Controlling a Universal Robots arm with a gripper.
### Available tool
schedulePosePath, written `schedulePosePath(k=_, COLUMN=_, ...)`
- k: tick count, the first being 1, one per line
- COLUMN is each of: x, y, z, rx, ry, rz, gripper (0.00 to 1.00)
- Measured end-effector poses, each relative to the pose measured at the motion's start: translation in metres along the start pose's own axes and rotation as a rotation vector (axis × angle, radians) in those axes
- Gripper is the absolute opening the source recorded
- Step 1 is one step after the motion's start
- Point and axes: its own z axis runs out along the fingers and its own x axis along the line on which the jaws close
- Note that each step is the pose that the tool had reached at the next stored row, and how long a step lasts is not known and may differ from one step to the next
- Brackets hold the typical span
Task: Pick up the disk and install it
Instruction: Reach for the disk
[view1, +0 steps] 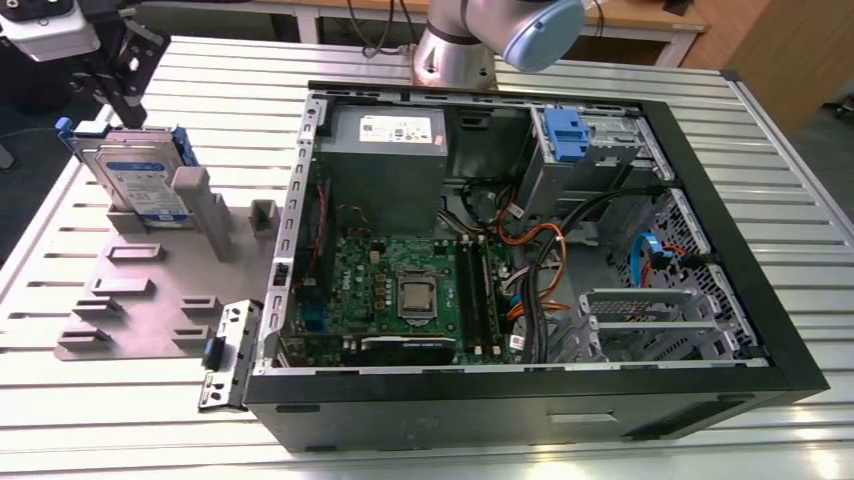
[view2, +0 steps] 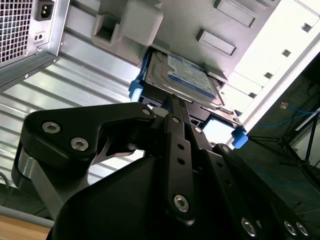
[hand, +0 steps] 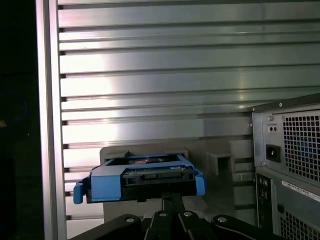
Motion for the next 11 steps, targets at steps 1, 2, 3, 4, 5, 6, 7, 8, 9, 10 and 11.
schedulePosePath(k=1, x=0.0015, y=-0.0001, z=0.0007, rx=0.0004, ry=0.0000, rz=0.000, gripper=0.11)
schedulePosePath(k=2, x=0.0030, y=-0.0002, z=0.0014, rx=0.0008, ry=0.0000, rz=-0.001, gripper=0.11)
schedulePosePath(k=3, x=0.0043, y=-0.0003, z=0.0021, rx=0.0014, ry=-0.0001, rz=-0.001, gripper=0.11)
schedulePosePath(k=4, x=0.0054, y=-0.0004, z=0.0026, rx=0.0020, ry=-0.0001, rz=-0.001, gripper=0.11)
schedulePosePath(k=5, x=0.0064, y=-0.0004, z=0.0031, rx=0.0028, ry=-0.0001, rz=-0.002, gripper=0.11)
schedulePosePath(k=6, x=0.0073, y=-0.0005, z=0.0037, rx=0.0034, ry=-0.0001, rz=-0.002, gripper=0.11)
schedulePosePath(k=7, x=0.0085, y=-0.0005, z=0.0043, rx=0.0040, ry=-0.0001, rz=-0.002, gripper=0.11)
schedulePosePath(k=8, x=0.0098, y=-0.0006, z=0.0051, rx=0.0044, ry=-0.0001, rz=-0.002, gripper=0.11)
schedulePosePath(k=9, x=0.0113, y=-0.0006, z=0.0059, rx=0.0047, ry=-0.0002, rz=-0.003, gripper=0.11)
schedulePosePath(k=10, x=0.0128, y=-0.0006, z=0.0067, rx=0.0050, ry=-0.0002, rz=-0.003, gripper=0.11)
schedulePosePath(k=11, x=0.0140, y=-0.0006, z=0.0074, rx=0.0053, ry=-0.0002, rz=-0.003, gripper=0.11)
